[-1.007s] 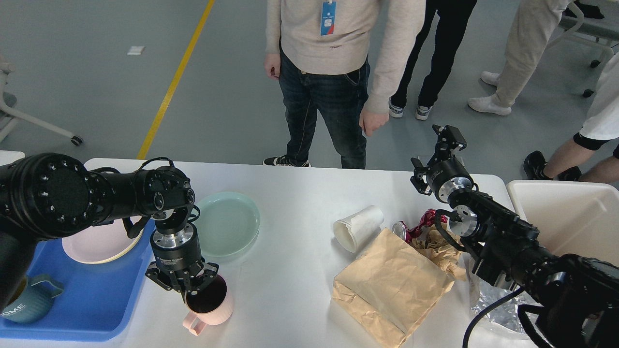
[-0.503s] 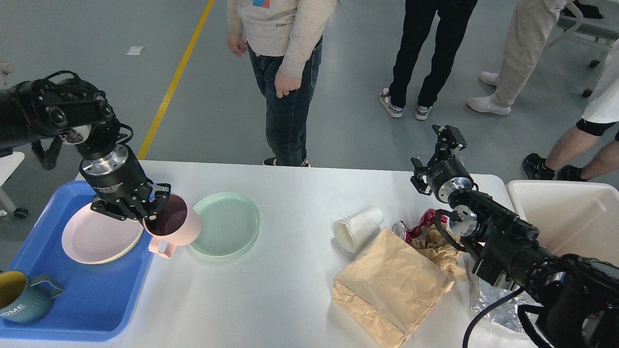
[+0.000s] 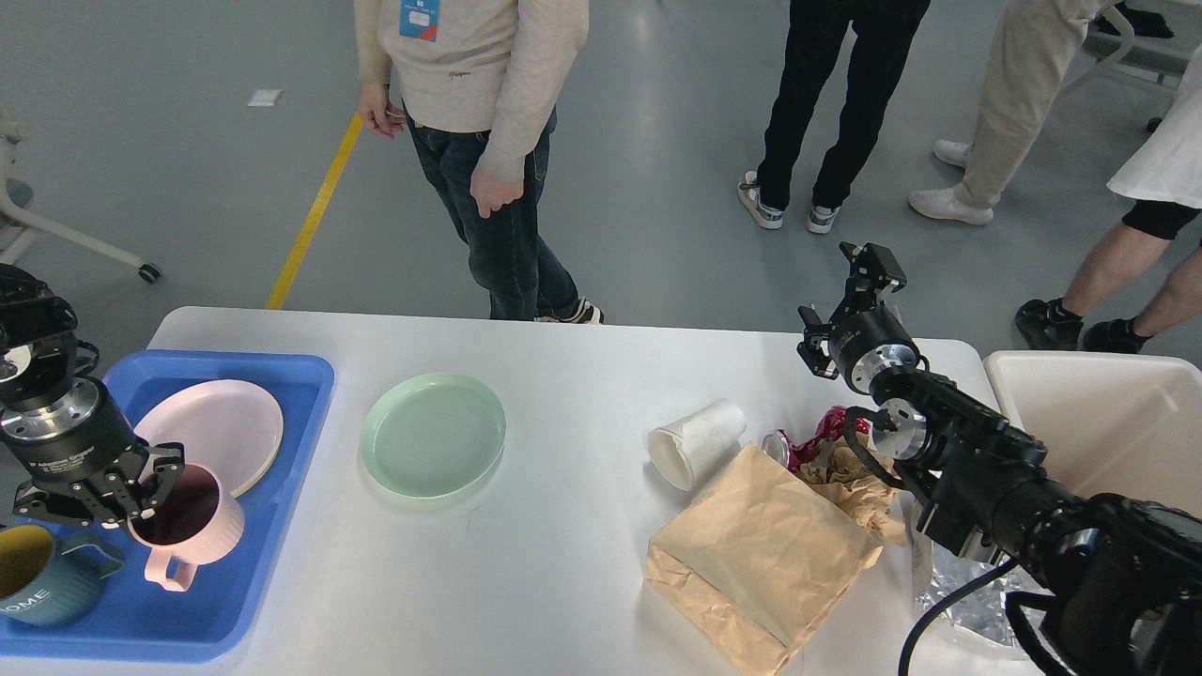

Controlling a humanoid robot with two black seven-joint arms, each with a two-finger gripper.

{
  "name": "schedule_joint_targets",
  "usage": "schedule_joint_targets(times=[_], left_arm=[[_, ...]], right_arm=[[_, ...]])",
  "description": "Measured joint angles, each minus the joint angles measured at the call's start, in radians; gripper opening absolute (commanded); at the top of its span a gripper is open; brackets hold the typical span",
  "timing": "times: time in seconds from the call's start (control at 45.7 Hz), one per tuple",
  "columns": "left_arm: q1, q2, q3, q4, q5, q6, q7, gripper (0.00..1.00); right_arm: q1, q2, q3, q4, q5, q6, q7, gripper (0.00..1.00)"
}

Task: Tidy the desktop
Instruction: 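Carry the pink mug into the blue tray and release it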

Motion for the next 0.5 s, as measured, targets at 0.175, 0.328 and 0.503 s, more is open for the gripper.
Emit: schedule_joint_targets(times=[0.175, 0.328, 0.503], left_arm=[[0.047, -0.001, -0.006, 0.042, 0.000, 0.000, -0.002, 0.00], [0.093, -0.014, -0.017, 0.084, -0.003, 0.000, -0.003, 0.00], [0.145, -0.030, -0.021, 0.119, -0.006, 0.000, -0.002, 0.00]], right_arm=[[0.000, 0.000, 0.000, 0.000, 0.000, 0.000, 0.000, 1.00], [0.000, 0.000, 0.000, 0.000, 0.000, 0.000, 0.000, 1.00], [0.000, 0.000, 0.000, 0.000, 0.000, 0.000, 0.000, 1.00]])
